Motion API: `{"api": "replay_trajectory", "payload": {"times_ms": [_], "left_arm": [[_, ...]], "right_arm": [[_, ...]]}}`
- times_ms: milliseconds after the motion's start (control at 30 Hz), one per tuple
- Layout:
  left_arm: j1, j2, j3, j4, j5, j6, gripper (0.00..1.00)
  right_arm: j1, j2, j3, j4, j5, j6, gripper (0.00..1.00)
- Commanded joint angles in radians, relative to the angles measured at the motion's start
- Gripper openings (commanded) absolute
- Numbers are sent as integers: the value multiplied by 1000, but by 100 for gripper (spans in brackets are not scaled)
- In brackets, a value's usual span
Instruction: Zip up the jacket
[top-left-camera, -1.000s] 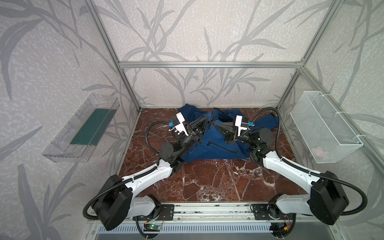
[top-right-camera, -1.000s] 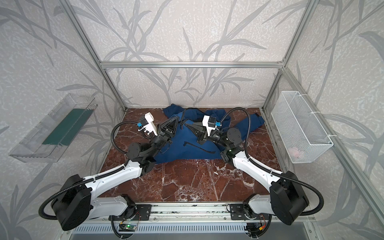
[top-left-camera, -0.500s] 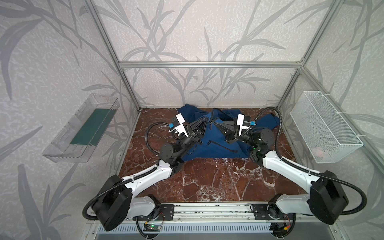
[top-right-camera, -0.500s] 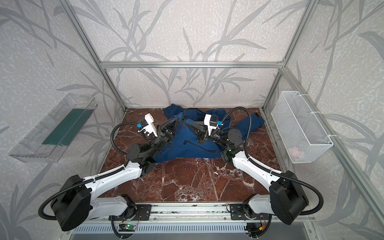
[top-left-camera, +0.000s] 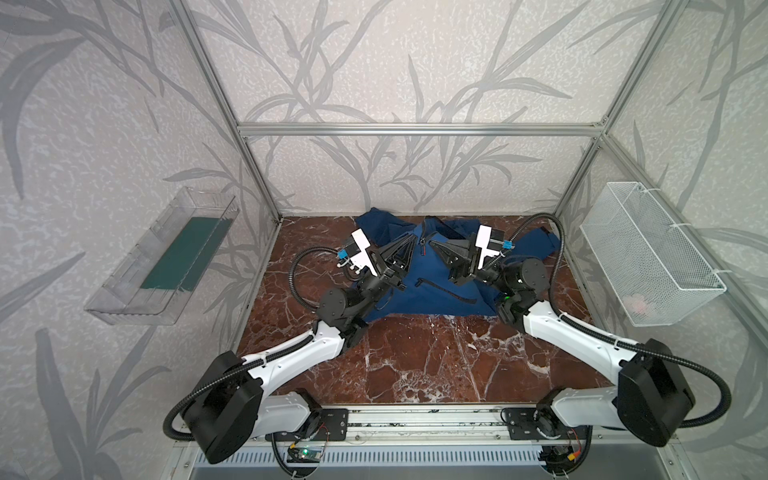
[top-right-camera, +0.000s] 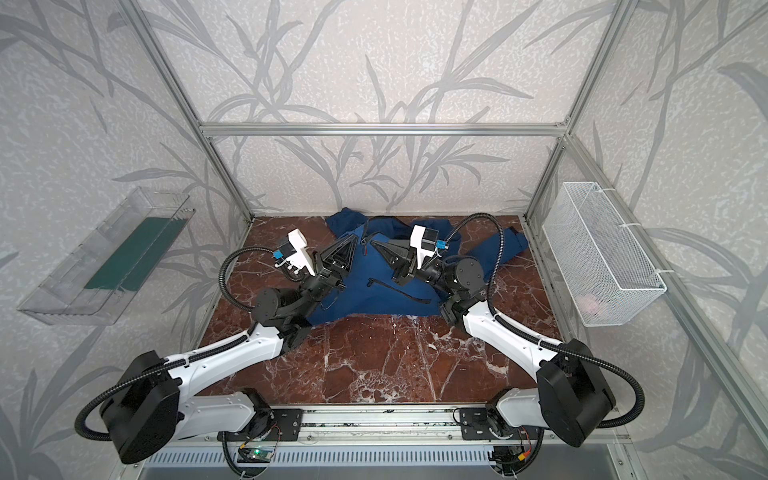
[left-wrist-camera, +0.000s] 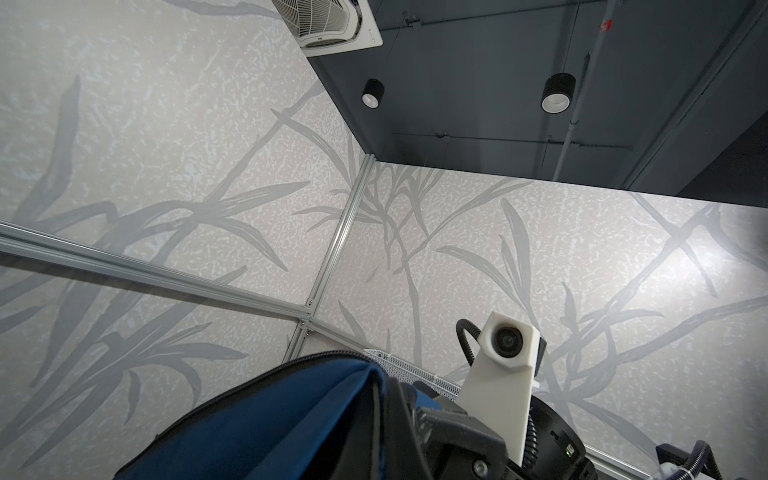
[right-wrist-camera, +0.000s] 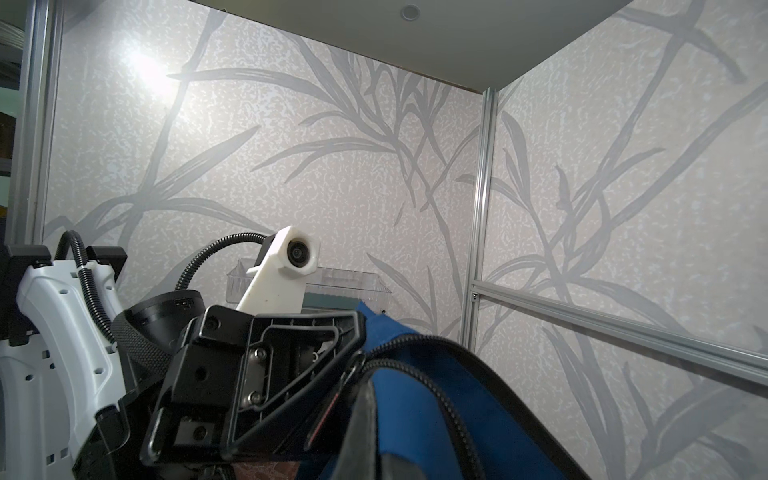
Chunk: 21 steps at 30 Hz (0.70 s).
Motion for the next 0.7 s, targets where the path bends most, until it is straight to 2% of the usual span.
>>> {"api": "replay_trajectory", "payload": {"times_ms": [0,200,500,667], "left_arm": [[-10,-28,-17,63,7,69,0],[-25,-51,-48,64,-14,178,0],[-25,-37,-92,64,-27,240,0],[-25,22,-122,63,-51,236,0]], "right_arm": [[-2,-24,6,108,62,13,0],[-2,-50,-13,94,103,22,0],[-5,-40,-83,223,246,151,0],[-12,-60,-140,218,296,151,0]]}}
